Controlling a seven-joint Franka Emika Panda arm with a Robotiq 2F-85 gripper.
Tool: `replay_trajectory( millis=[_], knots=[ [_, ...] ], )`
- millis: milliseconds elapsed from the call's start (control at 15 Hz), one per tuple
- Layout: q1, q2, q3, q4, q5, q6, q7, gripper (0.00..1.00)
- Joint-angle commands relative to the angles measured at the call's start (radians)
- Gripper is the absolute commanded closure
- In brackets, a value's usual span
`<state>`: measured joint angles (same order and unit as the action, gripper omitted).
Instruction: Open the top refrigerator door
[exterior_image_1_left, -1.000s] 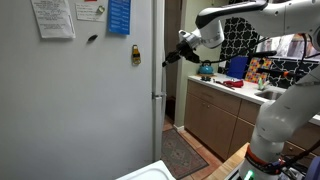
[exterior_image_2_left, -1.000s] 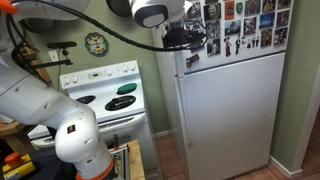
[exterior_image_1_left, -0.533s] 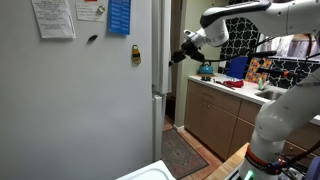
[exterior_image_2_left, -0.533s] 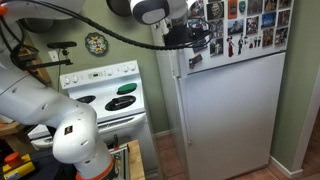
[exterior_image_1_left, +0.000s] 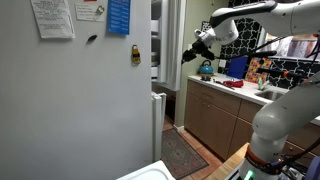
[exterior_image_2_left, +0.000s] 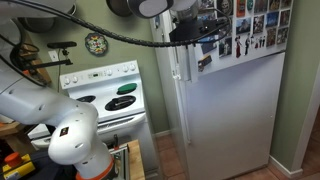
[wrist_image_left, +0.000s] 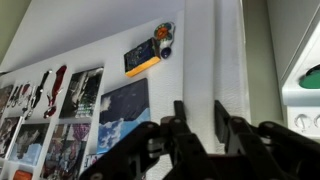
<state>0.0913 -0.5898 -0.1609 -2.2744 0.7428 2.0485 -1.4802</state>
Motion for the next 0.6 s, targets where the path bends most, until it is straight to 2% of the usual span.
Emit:
replay_trajectory(
  millis=[0,333,400,533],
  knots=[
    [-0.011,-0.004,-0.006,0.023,-0.014,-0.006,-0.02,0.42],
    [-0.017,-0.01,0.001,0.053,-0.02,0.025,-0.022,0.06],
    [-0.023,-0.01,0.005,0.056,-0.027,0.037,-0.017,0.01],
    [-0.033,-0.007,0.016,0.051,-0.042,0.08,-0.003,0.0]
  ],
)
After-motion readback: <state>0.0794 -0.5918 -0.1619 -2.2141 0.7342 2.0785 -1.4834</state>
